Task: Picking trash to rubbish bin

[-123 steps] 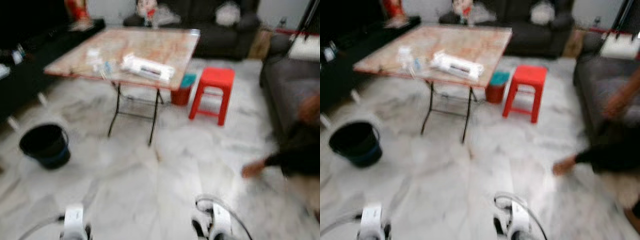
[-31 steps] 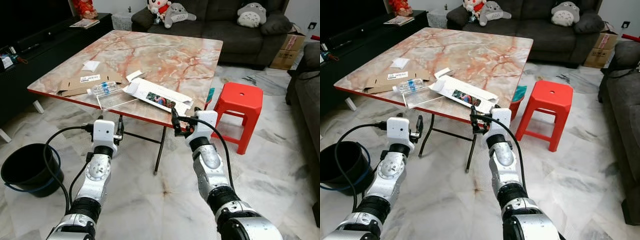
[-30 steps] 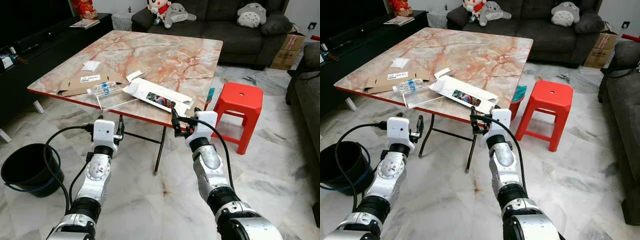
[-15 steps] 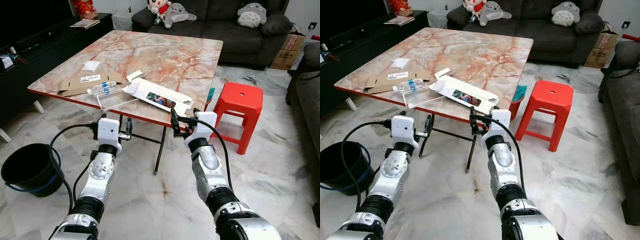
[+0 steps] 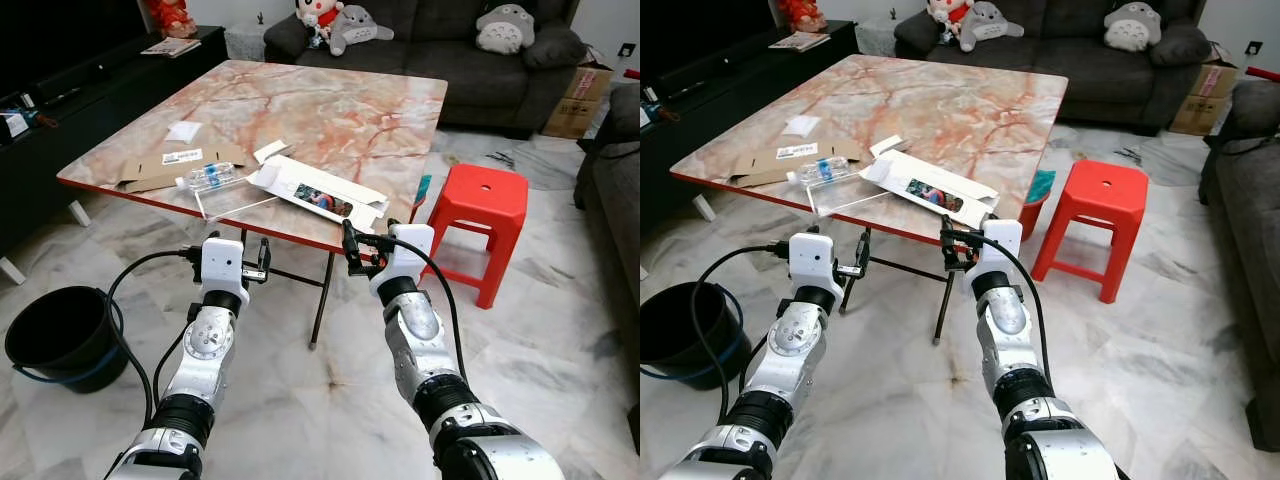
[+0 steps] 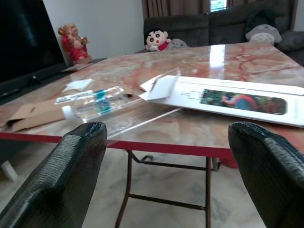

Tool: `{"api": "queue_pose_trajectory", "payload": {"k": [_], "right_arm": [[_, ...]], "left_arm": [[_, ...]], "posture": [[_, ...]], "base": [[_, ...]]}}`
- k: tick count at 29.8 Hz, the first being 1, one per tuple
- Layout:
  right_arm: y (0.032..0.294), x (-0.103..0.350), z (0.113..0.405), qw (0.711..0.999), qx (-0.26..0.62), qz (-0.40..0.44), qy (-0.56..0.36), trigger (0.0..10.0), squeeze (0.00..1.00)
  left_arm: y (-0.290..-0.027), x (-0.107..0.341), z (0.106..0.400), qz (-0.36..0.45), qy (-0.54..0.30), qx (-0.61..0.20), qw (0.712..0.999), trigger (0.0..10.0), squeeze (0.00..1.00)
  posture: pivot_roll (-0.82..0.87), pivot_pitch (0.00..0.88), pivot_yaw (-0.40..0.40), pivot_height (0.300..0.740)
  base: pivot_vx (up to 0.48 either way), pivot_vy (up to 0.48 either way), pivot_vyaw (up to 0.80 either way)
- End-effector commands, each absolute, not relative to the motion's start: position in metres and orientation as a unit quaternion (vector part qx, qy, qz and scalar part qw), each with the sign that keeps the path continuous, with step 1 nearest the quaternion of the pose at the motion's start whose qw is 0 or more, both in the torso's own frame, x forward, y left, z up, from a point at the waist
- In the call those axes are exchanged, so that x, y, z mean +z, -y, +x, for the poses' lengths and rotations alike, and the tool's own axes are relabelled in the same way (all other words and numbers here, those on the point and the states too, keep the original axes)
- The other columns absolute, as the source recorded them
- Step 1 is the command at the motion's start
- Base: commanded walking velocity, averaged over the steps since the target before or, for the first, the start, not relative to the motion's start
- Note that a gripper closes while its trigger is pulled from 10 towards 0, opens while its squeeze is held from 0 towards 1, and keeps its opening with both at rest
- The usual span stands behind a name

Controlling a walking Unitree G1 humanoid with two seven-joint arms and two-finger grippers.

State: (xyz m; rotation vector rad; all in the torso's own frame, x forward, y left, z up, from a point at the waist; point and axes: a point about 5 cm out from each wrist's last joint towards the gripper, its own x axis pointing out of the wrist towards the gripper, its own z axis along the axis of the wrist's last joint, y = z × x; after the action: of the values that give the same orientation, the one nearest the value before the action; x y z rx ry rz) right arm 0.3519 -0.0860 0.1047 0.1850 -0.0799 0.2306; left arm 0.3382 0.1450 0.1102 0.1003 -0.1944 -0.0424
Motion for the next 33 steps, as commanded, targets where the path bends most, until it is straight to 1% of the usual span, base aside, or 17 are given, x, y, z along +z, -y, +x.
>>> {"api": "queue_pose_trajectory", "payload": {"k": [1,12,18,31,33], "right_arm": [[0.082,0.104,0.351,0.987,0.122,0.093,0.038,10.0,0.00],[0.082,0.106,0.352,0.987,0.118,0.100,0.041,10.0,0.00],[0.084,0.105,0.353,0.987,0.114,0.109,0.035,10.0,0.00],[0.081,0.114,0.357,0.986,0.114,0.109,0.047,10.0,0.00],[0.081,0.114,0.357,0.986,0.113,0.110,0.047,10.0,0.00]], "left_arm": [[-0.150,0.115,0.340,0.048,0.100,-0.015,0.994,10.0,0.00],[-0.150,0.115,0.340,0.045,0.098,-0.017,0.994,10.0,0.00],[-0.150,0.114,0.340,0.043,0.096,-0.016,0.994,10.0,0.00],[-0.151,0.116,0.340,0.046,0.094,-0.015,0.994,10.0,0.00],[-0.151,0.117,0.340,0.050,0.098,-0.015,0.994,10.0,0.00]], "posture": [[-0.03,0.000,0.054,0.740],[-0.03,0.000,0.059,0.740],[-0.03,0.000,0.059,0.740],[-0.03,0.000,0.060,0.740],[-0.03,0.000,0.060,0.740]], "base": [[0.000,0.341,0.00],[0.000,0.350,0.00],[0.000,0.359,-0.51],[0.000,0.383,0.00],[0.000,0.000,0.00]]}}
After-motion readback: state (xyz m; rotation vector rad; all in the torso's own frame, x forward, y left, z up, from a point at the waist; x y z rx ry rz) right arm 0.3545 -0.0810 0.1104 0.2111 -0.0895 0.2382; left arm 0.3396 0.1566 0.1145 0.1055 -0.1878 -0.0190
